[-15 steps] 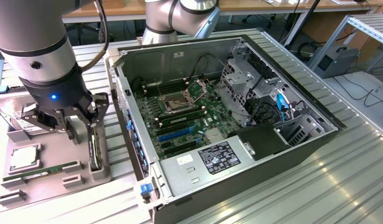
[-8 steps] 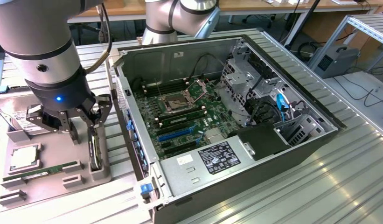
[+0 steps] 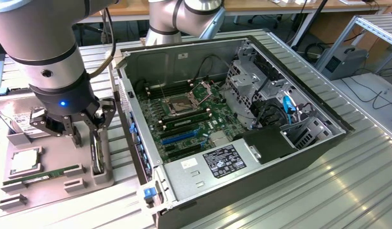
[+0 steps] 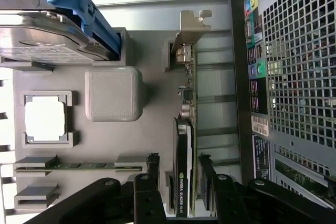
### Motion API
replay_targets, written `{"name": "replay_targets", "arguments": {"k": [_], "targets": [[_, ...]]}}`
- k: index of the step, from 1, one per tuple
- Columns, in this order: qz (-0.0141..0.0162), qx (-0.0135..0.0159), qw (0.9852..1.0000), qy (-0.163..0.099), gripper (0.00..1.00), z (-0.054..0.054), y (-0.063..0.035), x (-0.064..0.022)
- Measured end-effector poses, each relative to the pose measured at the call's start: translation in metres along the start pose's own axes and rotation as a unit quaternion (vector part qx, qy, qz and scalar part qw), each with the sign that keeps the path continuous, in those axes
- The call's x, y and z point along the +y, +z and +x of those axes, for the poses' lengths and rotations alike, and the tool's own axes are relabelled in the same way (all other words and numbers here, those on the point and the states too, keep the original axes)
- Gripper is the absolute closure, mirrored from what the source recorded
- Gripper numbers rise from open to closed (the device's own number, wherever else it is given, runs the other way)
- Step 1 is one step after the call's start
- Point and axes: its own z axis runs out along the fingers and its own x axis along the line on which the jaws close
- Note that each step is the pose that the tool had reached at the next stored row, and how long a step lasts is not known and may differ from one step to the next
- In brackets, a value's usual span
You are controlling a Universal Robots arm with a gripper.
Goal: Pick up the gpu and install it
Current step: 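Pick up the gpu and move the gpu toward the slot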
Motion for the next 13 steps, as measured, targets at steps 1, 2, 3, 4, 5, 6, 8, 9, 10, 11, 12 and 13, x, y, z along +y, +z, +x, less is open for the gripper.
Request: {"name": "replay_targets", "arguments": {"k": [1, 2, 3, 4, 5, 6, 8, 9, 10, 11, 12, 13], "targets": [[0.0, 0.0, 1.0, 0.0, 0.58, 0.0, 0.0011, 0.0001], [0.0, 0.0, 1.0, 0.0, 0.58, 0.0, 0.0022, 0.0002], [0.0, 0.0, 1.0, 0.0, 0.58, -0.001, 0.0033, 0.0005], [0.0001, 0.0001, 1.0, 0.0, 0.58, -0.001, 0.0041, 0.0007], [0.0001, 0.0001, 1.0, 0.0, 0.58, -0.002, 0.0057, 0.0012], [0.0001, 0.0, 1.0, 0.0, 0.58, -0.002, 0.0074, 0.002], [0.0001, 0.0, 1.0, 0.0, 0.58, -0.003, 0.0091, 0.0032], [0.0001, 0.0, 1.0, 0.0, 0.58, -0.003, 0.01, 0.004], [0.0001, 0.0, 1.0, 0.0, 0.58, -0.004, 0.011, 0.0047], [0.0001, 0.0, 1.0, 0.0, 0.58, -0.004, 0.0119, 0.0055], [0.0002, 0.0, 1.0, 0.0, 0.58, -0.004, 0.0128, 0.0064], [0.0002, 0.0, 1.0, 0.0, 0.58, -0.004, 0.0138, 0.0073]]}}
